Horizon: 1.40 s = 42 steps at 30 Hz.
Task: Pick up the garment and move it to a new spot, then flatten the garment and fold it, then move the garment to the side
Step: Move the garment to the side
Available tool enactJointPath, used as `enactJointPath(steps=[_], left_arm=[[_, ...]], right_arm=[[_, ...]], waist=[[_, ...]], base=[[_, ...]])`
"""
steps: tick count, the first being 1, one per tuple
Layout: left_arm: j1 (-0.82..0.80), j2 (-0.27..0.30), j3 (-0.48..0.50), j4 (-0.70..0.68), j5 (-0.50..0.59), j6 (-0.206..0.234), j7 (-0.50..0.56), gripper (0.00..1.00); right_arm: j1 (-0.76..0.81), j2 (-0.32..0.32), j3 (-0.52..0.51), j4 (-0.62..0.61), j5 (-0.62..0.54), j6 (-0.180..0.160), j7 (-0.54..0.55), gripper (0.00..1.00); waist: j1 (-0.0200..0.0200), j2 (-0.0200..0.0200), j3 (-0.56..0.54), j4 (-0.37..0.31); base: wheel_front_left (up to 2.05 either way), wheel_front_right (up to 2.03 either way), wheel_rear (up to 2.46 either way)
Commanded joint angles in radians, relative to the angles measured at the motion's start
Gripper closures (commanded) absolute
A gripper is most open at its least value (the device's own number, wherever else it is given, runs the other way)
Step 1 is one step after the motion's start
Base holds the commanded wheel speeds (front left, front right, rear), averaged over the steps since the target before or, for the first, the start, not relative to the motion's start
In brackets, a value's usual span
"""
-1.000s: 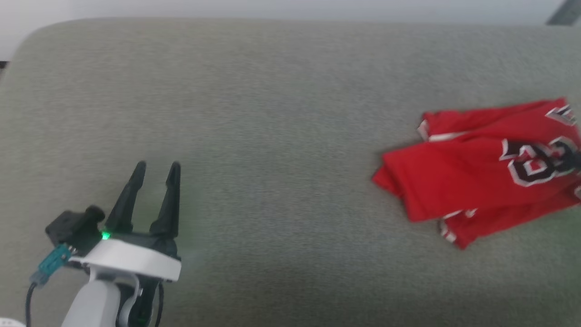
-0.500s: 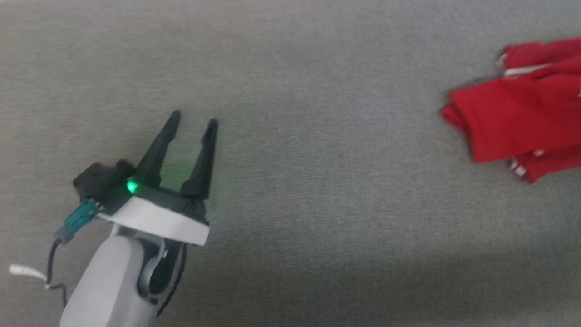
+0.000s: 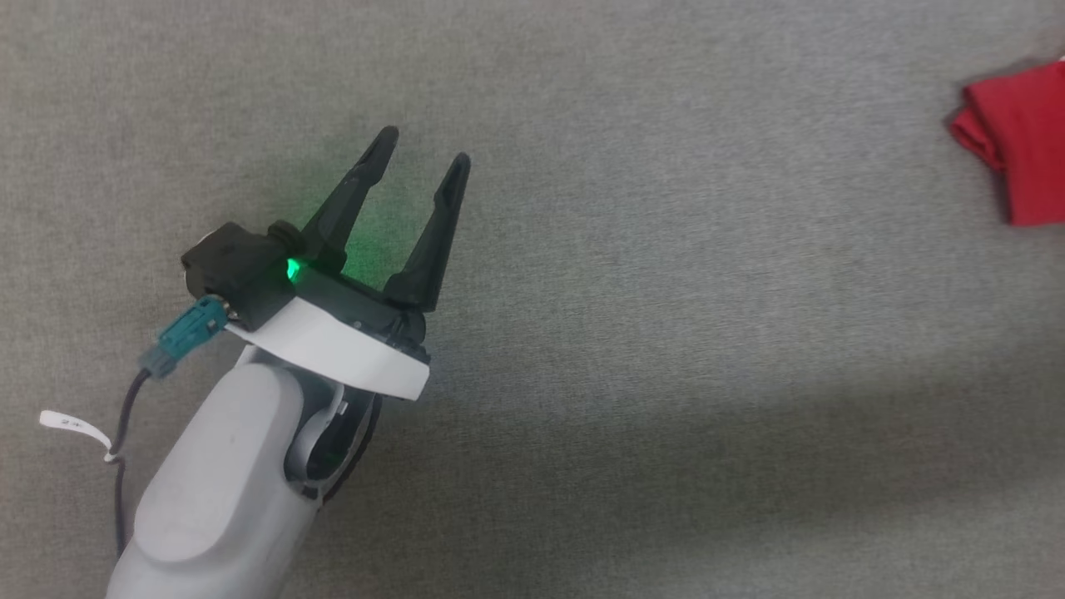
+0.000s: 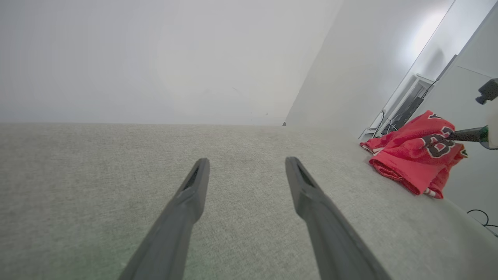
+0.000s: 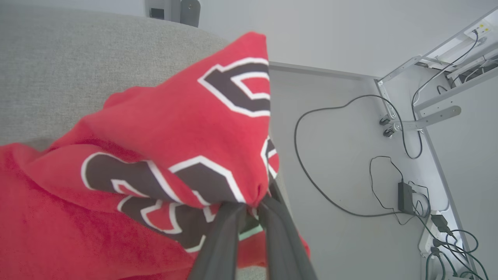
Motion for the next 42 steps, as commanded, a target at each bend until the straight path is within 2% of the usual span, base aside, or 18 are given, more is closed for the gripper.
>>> enactJointPath(steps=[1,9,14,15,16,17,18,19,20,31,42], left_arm=[[-0.018,0.004,-0.004,0.002,-0.011,-0.002,-0.005,0.00],[-0.048,0.004,-0.022,-0.004,-0.017,-0.002,-0.005,0.00],[-0.049,0.008,-0.013,-0.017,-0.014,-0.002,-0.005,0.00],[-0.047,0.006,-0.007,-0.022,-0.019,-0.002,-0.005,0.00],[-0.043,0.006,-0.004,-0.025,-0.021,-0.003,-0.005,0.00],[-0.039,0.008,0.001,-0.029,-0.021,-0.003,-0.005,0.00],[-0.034,0.012,0.006,-0.031,-0.017,-0.002,-0.005,0.00],[-0.029,0.013,0.010,-0.035,-0.014,-0.003,-0.005,0.00],[-0.022,0.013,0.016,-0.037,-0.009,-0.002,-0.005,0.00],[0.050,0.017,0.094,-0.051,0.024,-0.002,-0.005,0.00],[0.166,-0.031,0.236,-0.069,0.074,-0.002,-0.005,0.00]], right_arm=[[-0.017,0.015,0.002,0.021,-0.011,-0.002,-0.016,1.00],[-0.073,0.079,-0.009,0.173,-0.054,-0.002,-0.095,1.00],[-0.108,0.096,-0.009,0.239,-0.081,-0.002,-0.119,1.00],[-0.118,0.096,-0.012,0.257,-0.090,-0.002,-0.125,0.92],[-0.127,0.100,-0.013,0.277,-0.095,-0.002,-0.126,0.63],[-0.135,0.106,-0.016,0.294,-0.100,-0.002,-0.127,0.54],[-0.145,0.112,-0.018,0.312,-0.105,-0.002,-0.128,0.37],[-0.152,0.119,-0.015,0.322,-0.110,-0.002,-0.129,0.13],[-0.159,0.125,-0.014,0.329,-0.112,-0.002,-0.134,0.00],[-0.174,0.163,-0.008,0.361,-0.102,-0.002,-0.189,0.00],[-0.121,0.224,0.017,0.325,-0.082,-0.002,-0.280,0.00]], waist=[[0.0000,0.0000,0.016,0.009],[0.0000,0.0000,0.049,0.043],[0.0000,0.0000,0.053,0.052],[0.0000,0.0000,0.052,0.053],[0.0000,0.0000,0.051,0.053],[0.0000,0.0000,0.048,0.053],[0.0000,0.0000,0.044,0.051],[0.0000,0.0000,0.040,0.050],[0.0000,0.0000,0.034,0.048],[0.0000,0.0000,-0.050,0.028],[0.0000,0.0000,-0.170,0.039]], base=[[0.00,0.00,0.00],[0.00,0.00,0.00],[0.00,0.00,0.00],[0.00,0.00,0.00],[0.00,0.00,0.00],[0.00,0.00,0.00],[0.00,0.00,0.00],[0.00,0.00,0.00],[0.00,0.00,0.00],[0.00,0.00,0.00],[0.00,0.00,0.00]])
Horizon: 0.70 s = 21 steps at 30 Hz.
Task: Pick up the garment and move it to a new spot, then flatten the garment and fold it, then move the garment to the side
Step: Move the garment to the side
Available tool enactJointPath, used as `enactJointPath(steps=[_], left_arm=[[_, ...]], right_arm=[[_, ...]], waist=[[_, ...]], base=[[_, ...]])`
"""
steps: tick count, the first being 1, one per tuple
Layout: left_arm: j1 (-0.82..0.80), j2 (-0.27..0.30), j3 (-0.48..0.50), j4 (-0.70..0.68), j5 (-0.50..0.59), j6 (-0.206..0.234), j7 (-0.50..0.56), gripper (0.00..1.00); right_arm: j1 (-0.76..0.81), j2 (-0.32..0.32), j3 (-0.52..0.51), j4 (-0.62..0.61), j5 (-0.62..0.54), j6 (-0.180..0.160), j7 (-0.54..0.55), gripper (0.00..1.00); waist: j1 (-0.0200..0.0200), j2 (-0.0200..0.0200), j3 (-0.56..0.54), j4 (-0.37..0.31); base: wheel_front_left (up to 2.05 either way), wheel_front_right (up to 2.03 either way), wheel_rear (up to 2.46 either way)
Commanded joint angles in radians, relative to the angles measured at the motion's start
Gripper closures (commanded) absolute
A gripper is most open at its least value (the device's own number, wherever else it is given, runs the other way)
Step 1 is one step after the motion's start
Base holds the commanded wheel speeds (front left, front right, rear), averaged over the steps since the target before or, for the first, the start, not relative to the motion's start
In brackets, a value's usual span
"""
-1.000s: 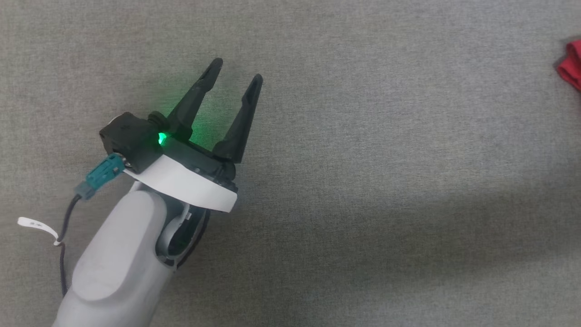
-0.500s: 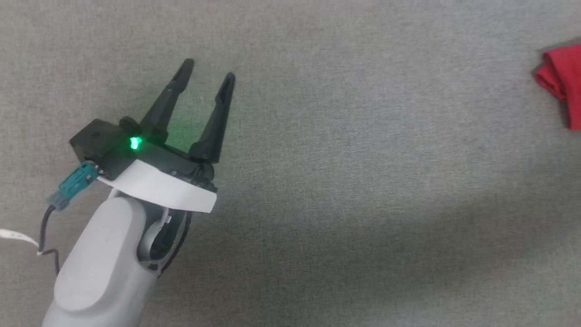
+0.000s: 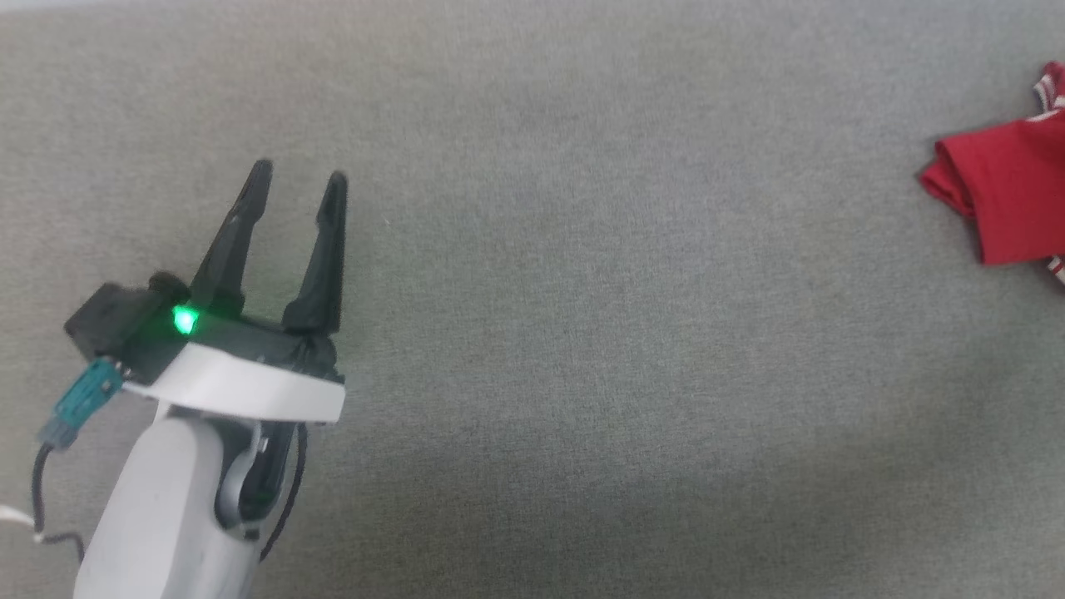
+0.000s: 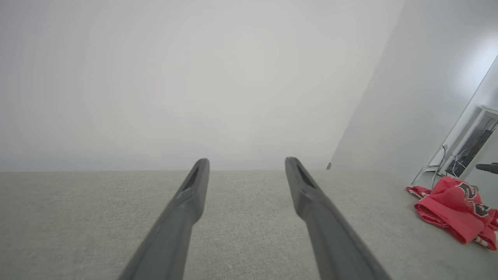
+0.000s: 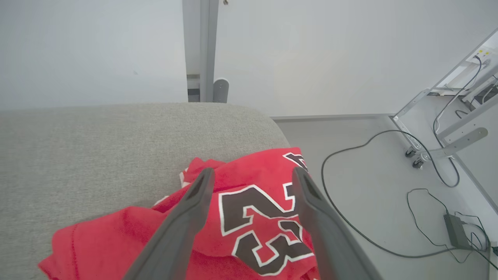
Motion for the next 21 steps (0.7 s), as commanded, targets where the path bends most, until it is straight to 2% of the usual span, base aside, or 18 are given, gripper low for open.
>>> enactJointPath(steps=[1,10,21], left_arm=[[0.035,-0.006,0.023,-0.004,0.010,-0.002,-0.005,0.00],[0.178,0.003,0.117,-0.004,0.000,-0.003,-0.005,0.00],[0.318,0.013,0.204,-0.016,-0.004,-0.002,-0.005,0.00]], right_arm=[[0.022,0.013,0.006,-0.016,0.009,-0.002,-0.026,0.00],[0.132,0.087,0.050,-0.109,0.054,-0.002,-0.116,0.00],[0.287,0.135,0.081,-0.222,0.096,-0.002,-0.205,0.00]], waist=[[0.0000,0.0000,-0.041,0.008],[0.0000,0.0000,-0.157,0.032],[0.0000,0.0000,-0.266,0.071]], base=[[0.00,0.00,0.00],[0.00,0.00,0.00],[0.00,0.00,0.00]])
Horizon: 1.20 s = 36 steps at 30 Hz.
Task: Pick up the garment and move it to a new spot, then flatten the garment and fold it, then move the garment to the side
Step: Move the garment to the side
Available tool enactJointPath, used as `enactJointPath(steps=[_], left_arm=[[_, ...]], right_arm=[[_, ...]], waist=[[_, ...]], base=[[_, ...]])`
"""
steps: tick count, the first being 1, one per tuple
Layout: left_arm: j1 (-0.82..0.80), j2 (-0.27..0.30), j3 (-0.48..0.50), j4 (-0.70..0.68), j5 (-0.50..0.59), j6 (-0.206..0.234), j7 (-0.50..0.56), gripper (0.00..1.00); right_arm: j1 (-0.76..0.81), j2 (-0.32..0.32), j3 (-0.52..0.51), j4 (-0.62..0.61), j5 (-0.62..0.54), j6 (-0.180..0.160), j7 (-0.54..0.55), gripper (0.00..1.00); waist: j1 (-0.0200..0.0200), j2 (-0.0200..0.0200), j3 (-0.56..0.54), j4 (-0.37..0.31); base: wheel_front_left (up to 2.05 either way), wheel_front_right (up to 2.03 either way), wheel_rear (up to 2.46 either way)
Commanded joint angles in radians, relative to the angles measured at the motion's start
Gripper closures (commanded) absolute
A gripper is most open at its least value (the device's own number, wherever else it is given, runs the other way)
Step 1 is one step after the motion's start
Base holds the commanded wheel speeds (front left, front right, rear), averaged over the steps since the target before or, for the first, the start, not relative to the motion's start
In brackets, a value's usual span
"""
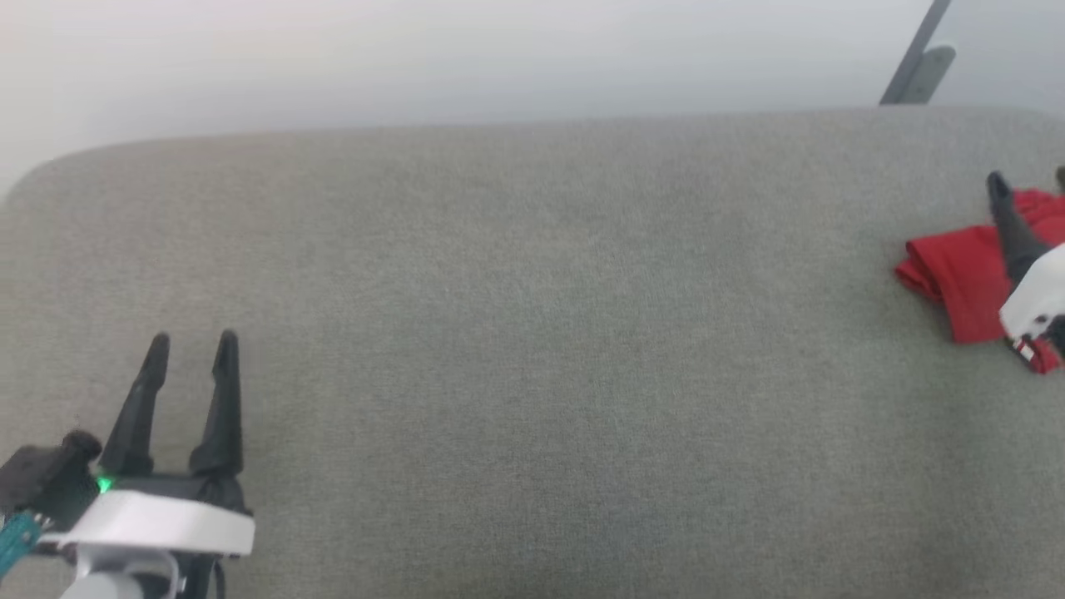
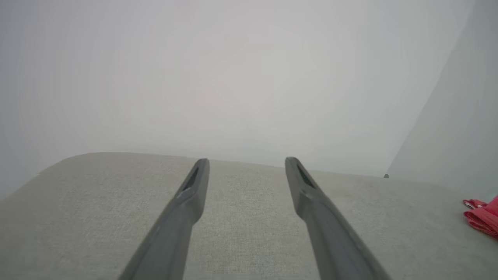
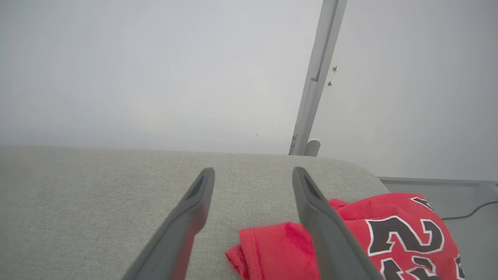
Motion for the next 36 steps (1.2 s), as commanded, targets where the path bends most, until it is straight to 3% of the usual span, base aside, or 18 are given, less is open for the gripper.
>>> enactJointPath(steps=[1,8,23,36], left_arm=[[0.021,0.003,0.011,-0.005,0.002,-0.002,-0.005,0.00],[0.116,0.003,0.072,-0.023,-0.001,-0.002,-0.005,0.00],[0.235,-0.015,0.145,-0.033,0.008,-0.002,-0.005,0.00],[0.275,-0.018,0.165,-0.014,-0.006,-0.002,-0.005,0.00]], right_arm=[[0.025,0.005,0.000,-0.014,0.003,-0.002,-0.014,0.00],[0.143,0.046,-0.036,-0.109,-0.043,-0.002,-0.040,0.00],[0.497,0.191,-0.290,-0.447,-0.254,-0.002,-0.039,0.00],[0.647,0.271,-0.362,-0.547,-0.318,-0.002,-0.040,0.00]], waist=[[0.0000,0.0000,-0.029,0.014],[0.0000,0.0000,-0.091,0.014],[0.0000,0.0000,-0.157,0.000],[0.0000,0.0000,-0.168,0.010]], base=[[0.00,0.00,0.00],[0.00,0.00,0.00],[0.00,0.00,0.00],[0.00,0.00,0.00]])
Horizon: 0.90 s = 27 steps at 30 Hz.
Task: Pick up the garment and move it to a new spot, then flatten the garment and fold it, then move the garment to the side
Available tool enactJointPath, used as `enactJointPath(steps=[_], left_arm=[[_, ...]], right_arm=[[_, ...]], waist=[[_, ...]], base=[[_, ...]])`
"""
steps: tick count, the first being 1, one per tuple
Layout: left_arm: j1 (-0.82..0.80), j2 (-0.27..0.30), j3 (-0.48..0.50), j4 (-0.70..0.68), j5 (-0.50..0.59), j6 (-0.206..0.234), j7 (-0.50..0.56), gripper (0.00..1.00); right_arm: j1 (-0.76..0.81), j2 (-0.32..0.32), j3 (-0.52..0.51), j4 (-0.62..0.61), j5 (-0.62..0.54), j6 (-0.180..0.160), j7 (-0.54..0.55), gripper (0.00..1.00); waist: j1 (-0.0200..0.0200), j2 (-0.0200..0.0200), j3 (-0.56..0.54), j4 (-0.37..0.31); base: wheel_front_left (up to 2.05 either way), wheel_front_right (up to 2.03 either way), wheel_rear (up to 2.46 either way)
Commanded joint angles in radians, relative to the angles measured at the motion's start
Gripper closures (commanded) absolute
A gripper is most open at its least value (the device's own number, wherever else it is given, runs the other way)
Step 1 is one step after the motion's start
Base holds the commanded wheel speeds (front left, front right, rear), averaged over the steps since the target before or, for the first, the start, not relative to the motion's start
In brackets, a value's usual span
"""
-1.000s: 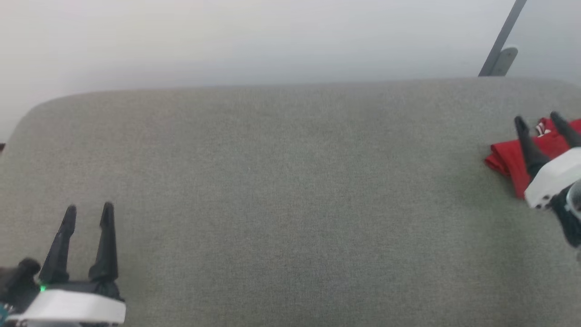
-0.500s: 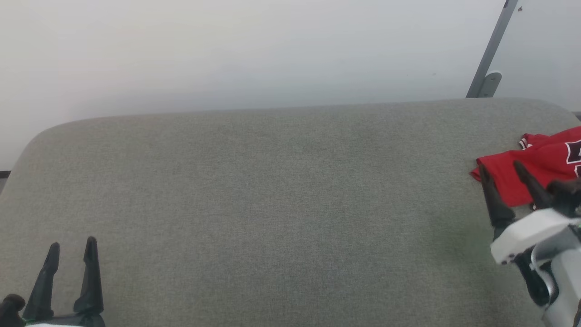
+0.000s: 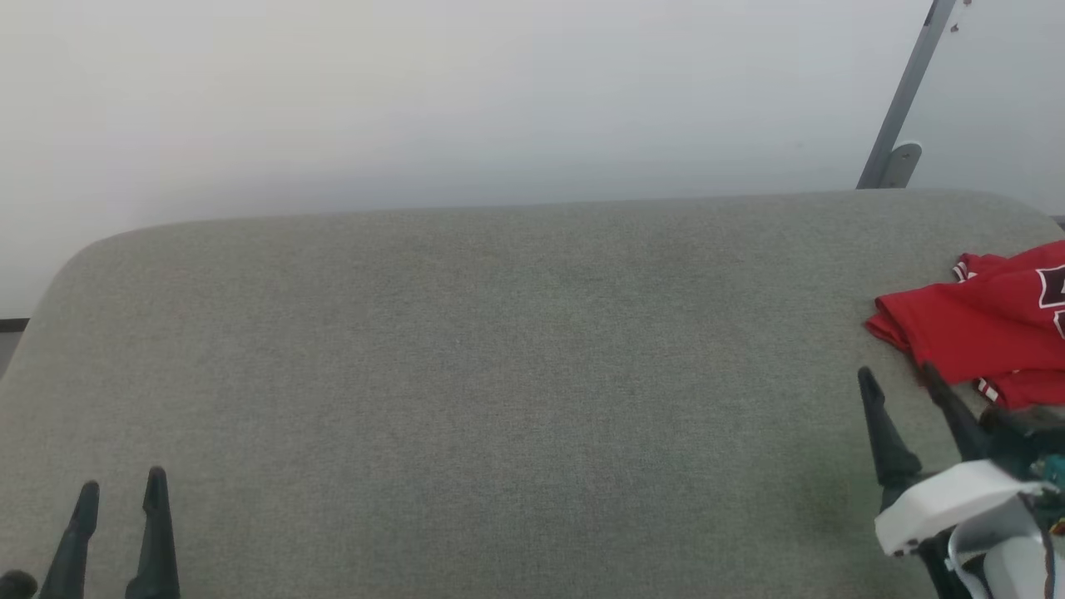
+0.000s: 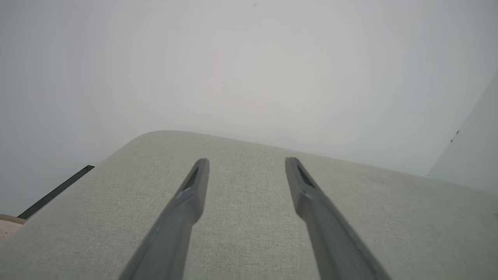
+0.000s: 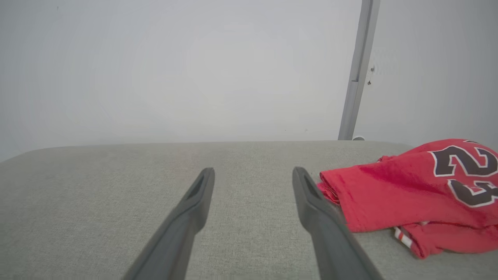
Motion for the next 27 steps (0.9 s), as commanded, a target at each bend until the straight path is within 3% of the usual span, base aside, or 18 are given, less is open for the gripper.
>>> enactJointPath(steps=[1,27], left_arm=[[0.007,0.002,0.004,0.003,-0.005,-0.002,-0.005,0.00],[0.017,0.002,0.002,0.015,-0.019,-0.002,-0.005,0.00]], right_arm=[[0.011,0.004,-0.002,-0.005,-0.003,-0.002,-0.005,0.00],[0.090,0.061,-0.036,-0.044,-0.026,-0.002,-0.005,0.00]], waist=[[0.0000,-0.0001,-0.001,0.001],[0.0000,-0.0001,-0.005,-0.006]], base=[[0.00,0.00,0.00],[0.00,0.00,0.00]])
